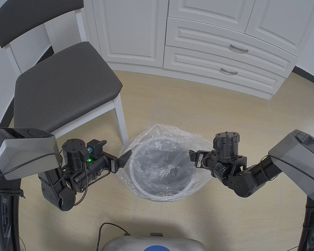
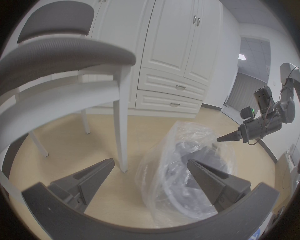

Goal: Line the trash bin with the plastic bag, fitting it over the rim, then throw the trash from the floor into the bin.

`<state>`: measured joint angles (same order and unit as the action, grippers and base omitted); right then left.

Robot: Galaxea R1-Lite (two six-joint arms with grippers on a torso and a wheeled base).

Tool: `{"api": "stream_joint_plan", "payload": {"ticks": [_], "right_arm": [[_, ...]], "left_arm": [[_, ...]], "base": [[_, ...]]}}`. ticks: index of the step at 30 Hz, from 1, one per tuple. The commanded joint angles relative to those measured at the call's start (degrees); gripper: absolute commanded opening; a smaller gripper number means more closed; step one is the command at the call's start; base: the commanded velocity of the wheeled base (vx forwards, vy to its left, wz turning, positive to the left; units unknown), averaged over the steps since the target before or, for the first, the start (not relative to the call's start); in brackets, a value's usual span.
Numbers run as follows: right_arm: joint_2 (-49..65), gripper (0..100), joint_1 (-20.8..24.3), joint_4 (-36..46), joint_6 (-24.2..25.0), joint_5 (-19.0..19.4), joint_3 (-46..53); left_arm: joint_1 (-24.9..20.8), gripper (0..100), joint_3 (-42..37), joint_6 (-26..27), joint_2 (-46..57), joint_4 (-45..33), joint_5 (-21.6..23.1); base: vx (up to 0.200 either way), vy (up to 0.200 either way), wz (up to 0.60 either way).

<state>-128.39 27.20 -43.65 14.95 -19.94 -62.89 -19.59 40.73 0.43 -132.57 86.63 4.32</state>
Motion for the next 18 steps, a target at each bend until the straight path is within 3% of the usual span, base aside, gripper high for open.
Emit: {"api": "stream_joint_plan", "payload": {"ticks": [1, 13, 18], "right_arm": [[-4.5, 100, -0.48, 0.15, 1.05, -0.27, -3.55], [-9.16, 100, -1.01, -0.47, 9.31, -3.26, -14.54], [-10.12, 100, -0.92, -0.55, 12.04, -3.26, -16.83]], "left_arm": [[1.4, 100, 1.72, -0.08, -3.57, -0.41, 0.08], [2.36, 100, 6.56, -0.25, -7.09, -0.32, -0.54], [2.89, 100, 10.16, -0.25, -9.19, -0.41, -3.61]], "base": [[0.0, 0.0, 0.0], [0.0, 0.0, 0.0], [0.0, 0.0, 0.0]]}}
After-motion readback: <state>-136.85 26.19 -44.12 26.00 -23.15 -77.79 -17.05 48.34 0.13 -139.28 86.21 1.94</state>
